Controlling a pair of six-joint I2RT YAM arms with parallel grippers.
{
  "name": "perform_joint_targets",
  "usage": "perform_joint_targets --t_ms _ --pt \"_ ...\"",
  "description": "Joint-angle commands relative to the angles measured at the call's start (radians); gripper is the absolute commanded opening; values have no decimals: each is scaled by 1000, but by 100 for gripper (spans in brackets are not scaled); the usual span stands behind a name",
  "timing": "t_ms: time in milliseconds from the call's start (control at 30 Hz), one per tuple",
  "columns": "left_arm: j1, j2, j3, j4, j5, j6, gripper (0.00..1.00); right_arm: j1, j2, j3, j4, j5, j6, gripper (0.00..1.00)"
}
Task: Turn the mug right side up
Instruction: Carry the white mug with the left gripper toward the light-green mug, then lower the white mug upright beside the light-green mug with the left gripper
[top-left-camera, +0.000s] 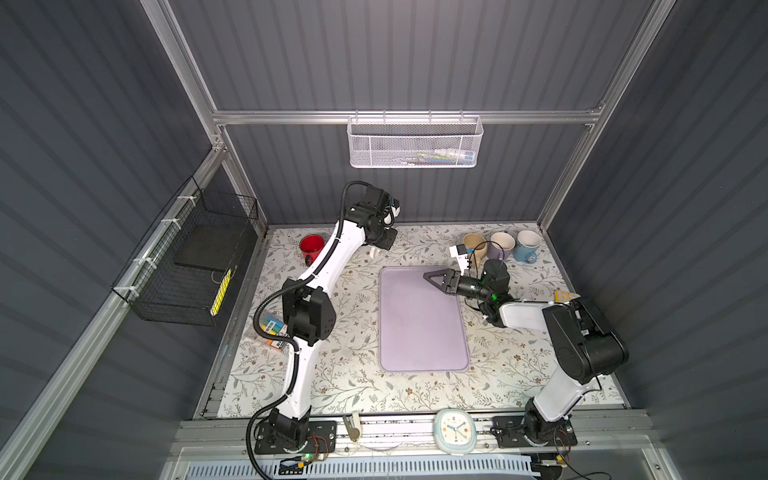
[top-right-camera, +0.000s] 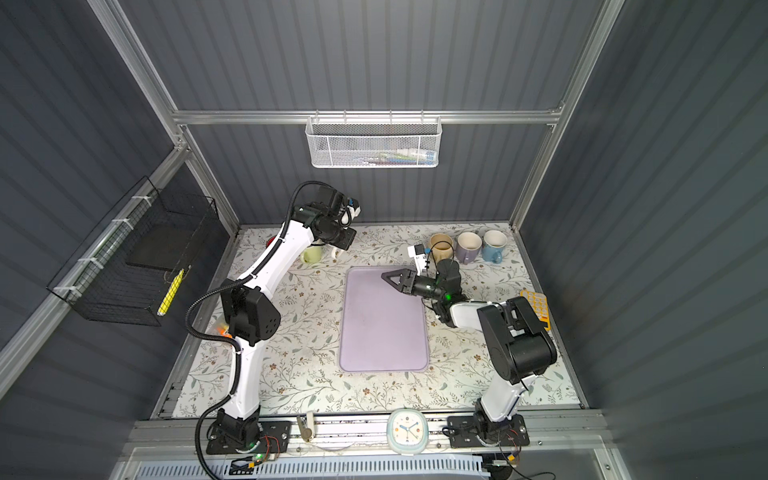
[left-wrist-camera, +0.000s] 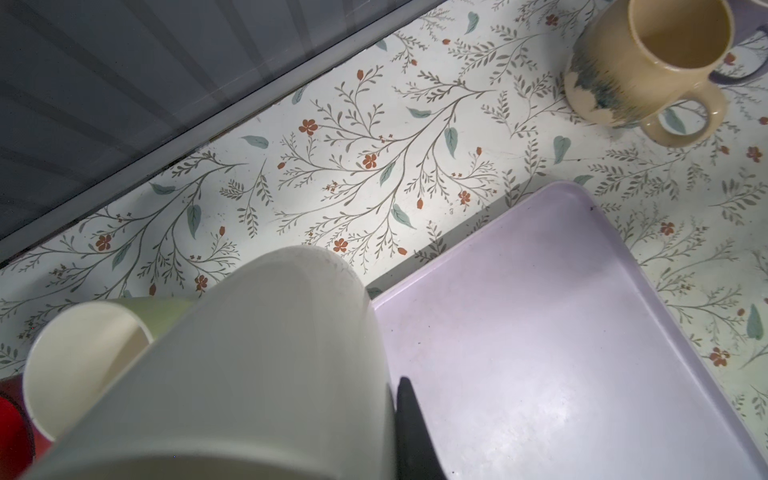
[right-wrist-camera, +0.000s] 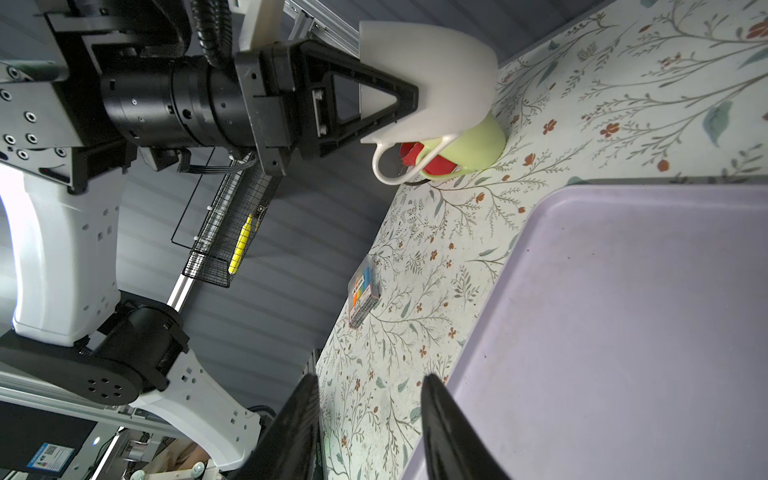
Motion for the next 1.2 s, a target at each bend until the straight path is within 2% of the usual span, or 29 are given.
perform_joint_targets --t_ms 0,567,1167 --pt "14 36 84 -49 -40 -4 0 -4 9 -17 33 -5 3 43" --pt "59 124 90 -33 -8 -33 0 -3 11 -52 36 10 -1 43" --pt "85 193 123 -52 23 -53 0 -3 75 -57 93 13 29 43"
